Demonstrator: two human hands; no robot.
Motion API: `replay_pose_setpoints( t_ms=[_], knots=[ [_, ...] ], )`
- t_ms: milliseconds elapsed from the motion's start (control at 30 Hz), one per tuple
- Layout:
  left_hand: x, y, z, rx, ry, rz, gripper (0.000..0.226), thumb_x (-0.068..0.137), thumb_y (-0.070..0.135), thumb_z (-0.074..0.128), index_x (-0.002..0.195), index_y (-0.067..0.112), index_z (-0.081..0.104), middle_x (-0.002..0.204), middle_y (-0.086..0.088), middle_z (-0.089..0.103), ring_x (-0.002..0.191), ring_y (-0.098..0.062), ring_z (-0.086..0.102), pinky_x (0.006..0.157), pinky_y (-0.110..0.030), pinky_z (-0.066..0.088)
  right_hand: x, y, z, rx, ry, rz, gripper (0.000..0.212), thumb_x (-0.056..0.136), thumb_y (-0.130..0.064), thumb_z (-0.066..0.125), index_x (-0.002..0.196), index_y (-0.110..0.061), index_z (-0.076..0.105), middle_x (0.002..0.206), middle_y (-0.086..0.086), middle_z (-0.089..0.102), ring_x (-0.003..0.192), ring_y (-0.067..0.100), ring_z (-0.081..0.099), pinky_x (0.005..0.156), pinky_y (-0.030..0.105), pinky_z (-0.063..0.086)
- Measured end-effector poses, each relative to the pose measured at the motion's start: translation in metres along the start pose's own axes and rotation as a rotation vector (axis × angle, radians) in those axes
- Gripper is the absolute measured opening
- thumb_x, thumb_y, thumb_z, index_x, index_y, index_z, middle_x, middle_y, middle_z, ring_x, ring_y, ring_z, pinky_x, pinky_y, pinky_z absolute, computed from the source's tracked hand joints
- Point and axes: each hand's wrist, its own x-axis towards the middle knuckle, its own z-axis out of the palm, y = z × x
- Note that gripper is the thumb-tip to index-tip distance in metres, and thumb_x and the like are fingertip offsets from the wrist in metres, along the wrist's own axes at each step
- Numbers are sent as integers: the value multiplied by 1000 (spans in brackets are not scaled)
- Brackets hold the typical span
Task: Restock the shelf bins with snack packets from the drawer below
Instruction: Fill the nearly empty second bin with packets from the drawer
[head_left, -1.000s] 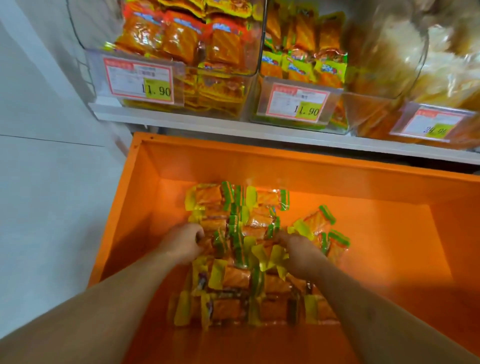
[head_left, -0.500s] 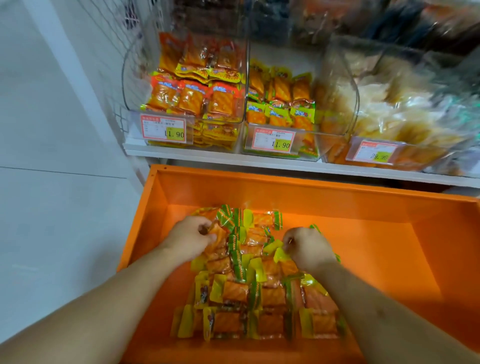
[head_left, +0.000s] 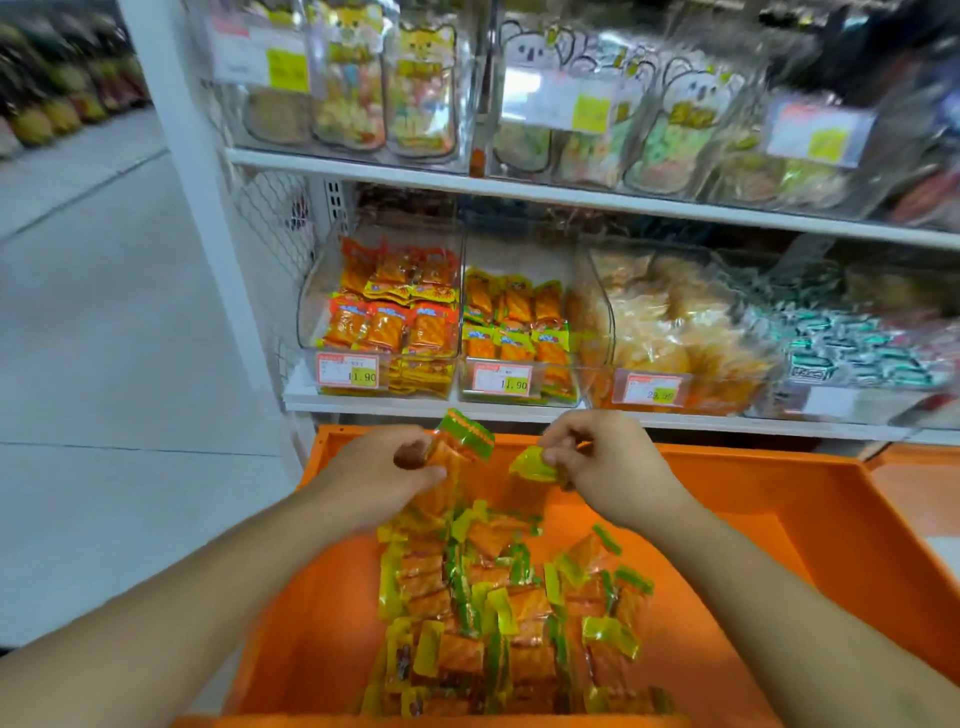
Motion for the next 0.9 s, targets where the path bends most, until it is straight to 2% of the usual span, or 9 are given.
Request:
replay_pose_setpoints(
  t_ms=[67,133,300,433,567,633,700,833,900],
  knots=[
    [-7,9,-11,-86,-10,2,10,94,32,74,89,23,71,90,7,78,87,-12,73,81,-34,57,-11,-20,-16,204,-15,18,22,93,-5,73,82,-25,75,66,-10,61,63,12,68,58,35,61],
    [-14,17,-17,-111,-20,-5,14,100,26,67,86,25,68,75,9,76,65,-7,68,62,-24,47,-20,-35,-25,363,-7,49,15,94,-1,72,87,-14,77,69,2,60,59,16,66,54,34,61],
    [-14,20,-14,-221,-24,-81,12,100,34,65,97,32,76,90,-3,78,90,-26,73,84,-43,56,-19,-49,-29,479,50,86,13,95,-2,72,88,-13,76,73,9,61,60,21,68,59,40,64],
    [-5,22,-14,-344,-25,-193,10,97,30,68,94,29,78,94,-10,78,97,-36,74,91,-57,59,-5,-48,-33,361,201,10,18,94,-9,73,83,-24,74,69,-3,64,68,27,70,62,50,63],
    [3,27,-13,-552,-49,-291,10,98,14,67,98,13,77,100,-25,75,94,-45,73,83,-55,59,-5,-62,-33,200,418,-207,17,95,-10,71,88,-25,68,81,-11,68,82,9,67,69,26,56],
    [5,33,-10,-716,-64,-307,14,100,10,62,105,8,75,96,-22,75,83,-36,73,72,-49,62,-7,-68,-25,83,398,-363,14,94,-10,72,92,-24,69,92,-13,69,92,6,67,77,22,53],
    [7,37,-9,-873,-67,-309,21,104,15,56,110,8,74,96,-20,75,75,-31,73,60,-41,61,-8,-68,-10,-26,284,-489,9,93,-14,72,96,-22,70,101,-12,69,99,8,67,82,30,55],
    [11,39,-15,-1016,-139,-293,40,102,38,55,112,6,77,100,-25,73,78,-34,69,68,-43,61,-14,-64,18,-145,153,-615,5,95,-21,70,99,-24,71,107,-13,71,106,11,66,83,37,56],
    [10,38,-14,-983,-127,-256,35,96,31,66,113,3,75,102,-23,73,81,-32,67,64,-38,62,-15,-64,22,-135,117,-657,3,95,-19,72,97,-22,72,106,-12,71,108,12,65,85,36,55]
  ],
)
